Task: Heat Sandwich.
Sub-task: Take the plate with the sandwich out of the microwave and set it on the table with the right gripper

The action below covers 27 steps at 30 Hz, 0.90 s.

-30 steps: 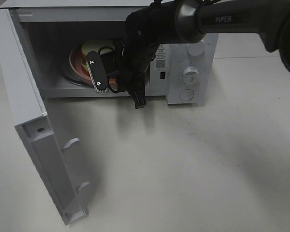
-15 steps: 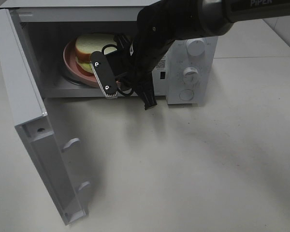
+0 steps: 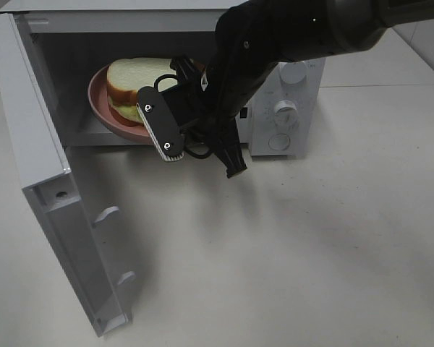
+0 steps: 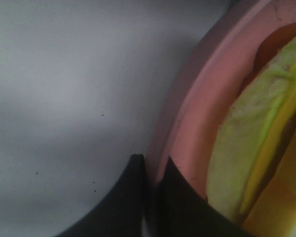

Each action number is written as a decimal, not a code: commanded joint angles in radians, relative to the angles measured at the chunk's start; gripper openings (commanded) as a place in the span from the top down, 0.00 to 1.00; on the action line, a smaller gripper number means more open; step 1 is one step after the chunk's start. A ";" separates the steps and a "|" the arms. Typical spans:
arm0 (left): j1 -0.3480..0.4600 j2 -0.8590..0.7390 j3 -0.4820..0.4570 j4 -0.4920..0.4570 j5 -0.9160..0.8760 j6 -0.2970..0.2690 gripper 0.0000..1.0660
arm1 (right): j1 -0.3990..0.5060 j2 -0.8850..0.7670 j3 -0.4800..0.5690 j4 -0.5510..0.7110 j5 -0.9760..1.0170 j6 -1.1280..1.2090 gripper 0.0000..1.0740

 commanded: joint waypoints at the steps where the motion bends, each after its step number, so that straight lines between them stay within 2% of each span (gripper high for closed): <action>1: 0.003 -0.023 0.003 -0.001 0.000 -0.005 0.05 | -0.004 -0.054 0.039 0.003 -0.011 0.006 1.00; 12: 0.003 -0.023 0.003 -0.001 0.000 -0.005 0.05 | 0.007 -0.160 0.178 0.005 -0.019 0.001 1.00; 15: 0.003 -0.023 0.003 -0.001 0.000 -0.005 0.05 | 0.007 -0.223 0.260 0.004 -0.041 0.001 1.00; 27: 0.003 -0.023 0.003 -0.001 0.000 -0.005 0.05 | 0.007 -0.375 0.424 0.004 -0.040 0.001 0.99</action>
